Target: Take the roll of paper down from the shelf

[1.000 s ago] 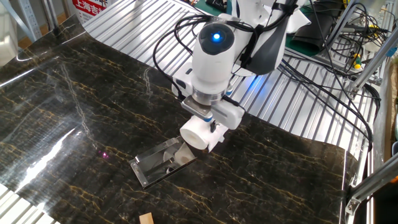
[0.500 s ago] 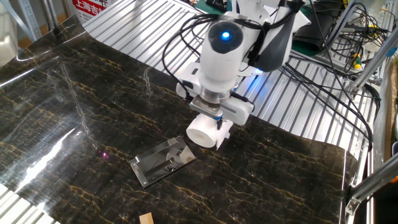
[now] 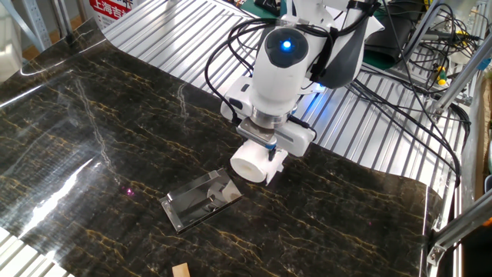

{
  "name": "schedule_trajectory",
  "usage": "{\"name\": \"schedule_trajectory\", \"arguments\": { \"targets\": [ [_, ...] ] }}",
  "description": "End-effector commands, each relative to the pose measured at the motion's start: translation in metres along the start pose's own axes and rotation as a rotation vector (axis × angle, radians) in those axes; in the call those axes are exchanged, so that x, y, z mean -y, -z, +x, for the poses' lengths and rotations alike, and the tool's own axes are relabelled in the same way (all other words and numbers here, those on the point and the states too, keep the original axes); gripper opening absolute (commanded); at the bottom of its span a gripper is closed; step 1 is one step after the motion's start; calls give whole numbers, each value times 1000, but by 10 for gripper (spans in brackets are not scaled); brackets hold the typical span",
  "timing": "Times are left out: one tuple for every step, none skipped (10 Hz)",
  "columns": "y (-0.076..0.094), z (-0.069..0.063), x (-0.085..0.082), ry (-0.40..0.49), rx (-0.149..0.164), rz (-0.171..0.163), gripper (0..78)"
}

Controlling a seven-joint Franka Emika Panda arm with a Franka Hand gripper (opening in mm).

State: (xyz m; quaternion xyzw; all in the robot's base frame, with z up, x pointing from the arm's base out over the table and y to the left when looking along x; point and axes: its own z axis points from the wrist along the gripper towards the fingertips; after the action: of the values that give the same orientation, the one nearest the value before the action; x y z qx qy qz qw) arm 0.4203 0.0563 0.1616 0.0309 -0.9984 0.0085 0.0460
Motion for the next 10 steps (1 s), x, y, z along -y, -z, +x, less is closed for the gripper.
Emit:
{"name": "schedule_trajectory", "arguments": {
  "targets": [
    [0, -1, 0, -28, 5, 24, 774],
    [0, -1, 0, -28, 5, 24, 774],
    [0, -1, 0, -28, 5, 24, 774],
    [0, -1, 0, -28, 5, 24, 774],
    [6, 0, -3, 7, 31, 50, 774],
    [9, -3, -4, -9, 31, 48, 774],
    [12, -5, -5, -21, 31, 47, 774],
    [15, -8, -7, -36, 33, 47, 774],
    [18, -11, -8, -49, 35, 47, 774],
    [18, -12, -8, -49, 35, 47, 774]
  ]
}}
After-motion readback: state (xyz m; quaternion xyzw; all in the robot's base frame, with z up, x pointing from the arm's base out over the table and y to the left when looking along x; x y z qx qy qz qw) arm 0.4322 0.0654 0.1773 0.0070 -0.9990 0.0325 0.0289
